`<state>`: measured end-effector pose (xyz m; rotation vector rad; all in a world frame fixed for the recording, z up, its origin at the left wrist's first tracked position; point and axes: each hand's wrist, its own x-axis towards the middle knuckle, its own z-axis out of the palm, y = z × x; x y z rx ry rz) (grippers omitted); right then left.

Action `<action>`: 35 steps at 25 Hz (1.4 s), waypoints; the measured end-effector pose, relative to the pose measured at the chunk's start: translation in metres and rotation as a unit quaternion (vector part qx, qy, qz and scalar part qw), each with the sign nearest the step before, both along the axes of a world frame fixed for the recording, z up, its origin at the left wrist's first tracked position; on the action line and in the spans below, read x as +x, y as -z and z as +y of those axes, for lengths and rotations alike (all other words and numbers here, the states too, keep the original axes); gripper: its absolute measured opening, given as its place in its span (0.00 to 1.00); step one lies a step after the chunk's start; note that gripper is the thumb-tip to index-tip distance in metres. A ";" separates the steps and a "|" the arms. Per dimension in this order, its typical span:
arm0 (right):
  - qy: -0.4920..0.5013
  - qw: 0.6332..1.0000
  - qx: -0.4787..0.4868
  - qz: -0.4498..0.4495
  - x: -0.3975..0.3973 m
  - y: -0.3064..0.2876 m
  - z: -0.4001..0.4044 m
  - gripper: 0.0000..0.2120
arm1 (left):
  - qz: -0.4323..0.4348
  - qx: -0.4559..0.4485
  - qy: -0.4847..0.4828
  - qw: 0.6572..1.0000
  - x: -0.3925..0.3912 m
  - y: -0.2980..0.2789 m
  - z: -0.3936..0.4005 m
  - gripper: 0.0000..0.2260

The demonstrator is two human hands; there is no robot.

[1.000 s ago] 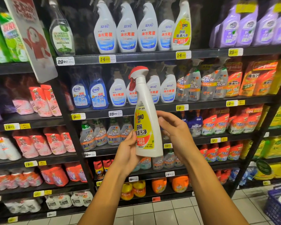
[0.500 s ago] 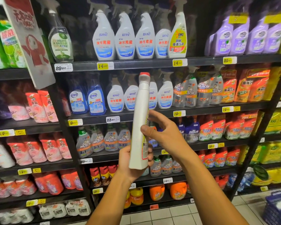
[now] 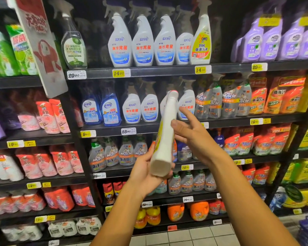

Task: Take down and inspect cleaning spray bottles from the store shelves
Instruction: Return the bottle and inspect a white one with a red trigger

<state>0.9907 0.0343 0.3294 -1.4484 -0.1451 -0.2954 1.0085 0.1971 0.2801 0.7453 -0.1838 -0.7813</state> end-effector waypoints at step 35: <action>0.011 0.993 -0.119 0.024 0.017 -0.043 -0.007 0.23 | -0.335 0.220 -0.176 0.899 0.037 -0.019 0.011 0.08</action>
